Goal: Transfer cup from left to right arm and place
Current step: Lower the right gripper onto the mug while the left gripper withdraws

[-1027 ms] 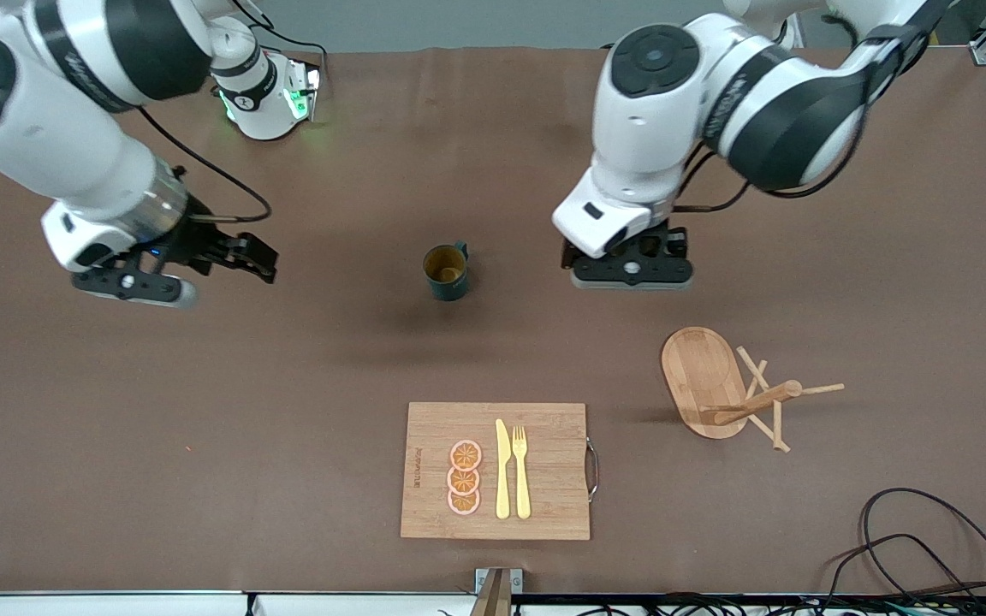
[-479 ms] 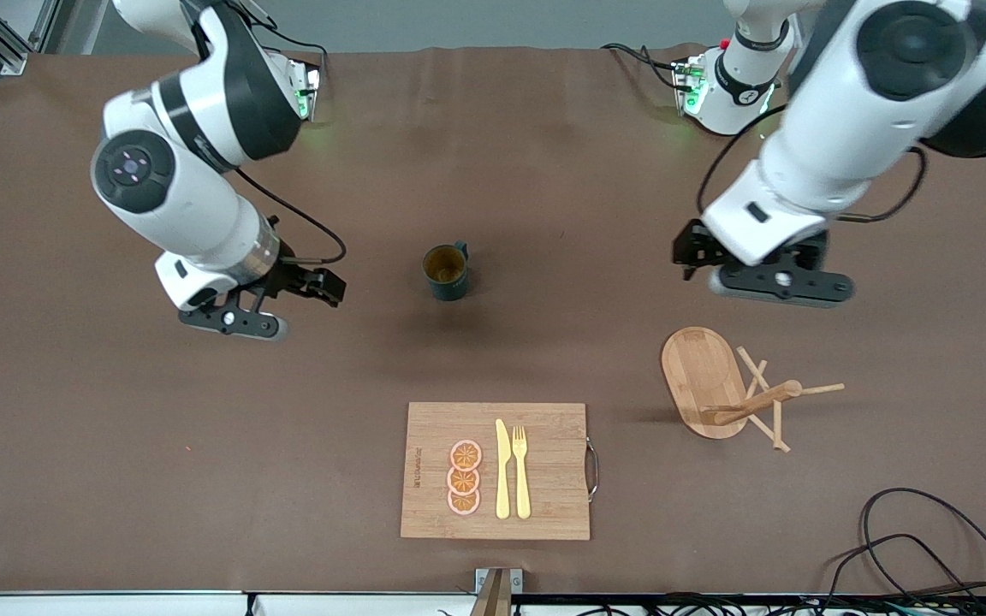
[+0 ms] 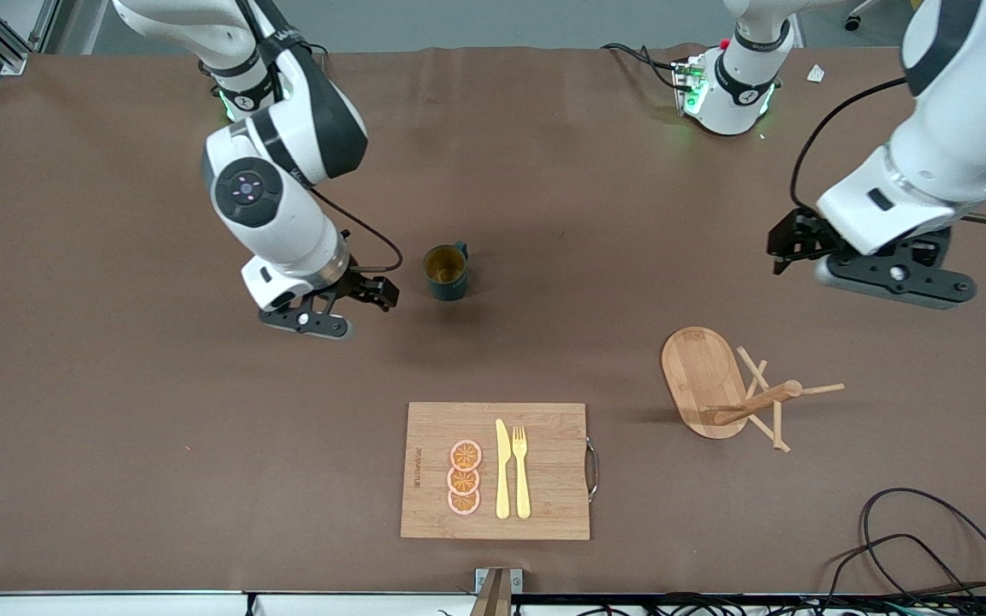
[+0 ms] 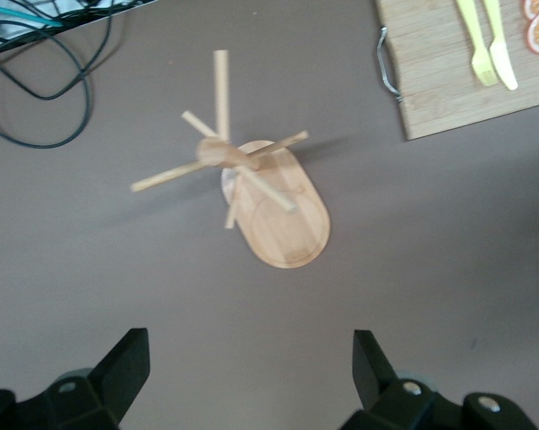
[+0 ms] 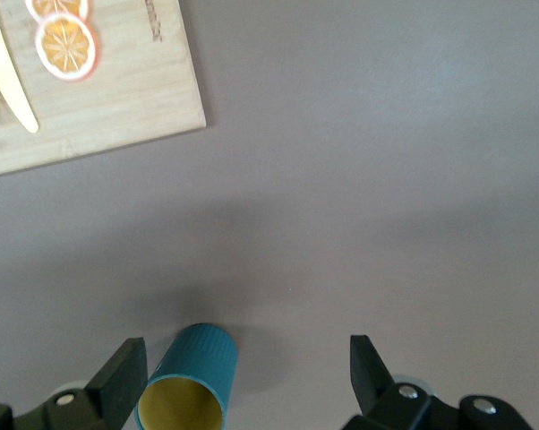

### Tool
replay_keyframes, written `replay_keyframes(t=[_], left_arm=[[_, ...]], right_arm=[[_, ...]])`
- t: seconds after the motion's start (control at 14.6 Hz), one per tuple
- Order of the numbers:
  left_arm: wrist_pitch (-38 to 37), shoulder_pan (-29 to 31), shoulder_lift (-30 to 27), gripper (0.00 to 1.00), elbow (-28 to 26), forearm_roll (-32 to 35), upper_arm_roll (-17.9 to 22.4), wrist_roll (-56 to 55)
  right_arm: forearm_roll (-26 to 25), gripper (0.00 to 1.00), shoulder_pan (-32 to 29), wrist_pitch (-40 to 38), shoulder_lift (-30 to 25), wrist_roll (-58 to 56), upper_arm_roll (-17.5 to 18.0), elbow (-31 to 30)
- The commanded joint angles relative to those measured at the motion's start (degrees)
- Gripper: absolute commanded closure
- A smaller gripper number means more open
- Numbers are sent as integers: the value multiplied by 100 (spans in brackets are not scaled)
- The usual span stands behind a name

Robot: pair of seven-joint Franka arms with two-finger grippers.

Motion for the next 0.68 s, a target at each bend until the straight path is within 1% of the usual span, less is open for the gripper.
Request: replay_keyframes(t=[0.0,0.21,0.34,0.41,0.48,0.62], left_arm=[[12,-803,-371,0,-234,-301,1199,536],[-14,-1208,-599,0,-234,-434,2017,801],[-76,-1770,-688,0,-234,-513,2685,802],[-111,-1938,-723,0,-234,-522,2854,802],[-111,-1948,-723,0,-234,-531,2847,793],[-111,-1931,-697,0,-208,-627,2680,723]], right_arm=[[20,0,260,495,-199,351,-58,-579],[29,0,392,996,-190,431,-58,-922],[20,0,480,1216,-190,571,-58,-1107],[20,0,567,1356,-208,589,-58,-1247],[20,0,603,1523,-243,590,-58,-1431],[29,0,656,1595,-339,616,-49,-1617]])
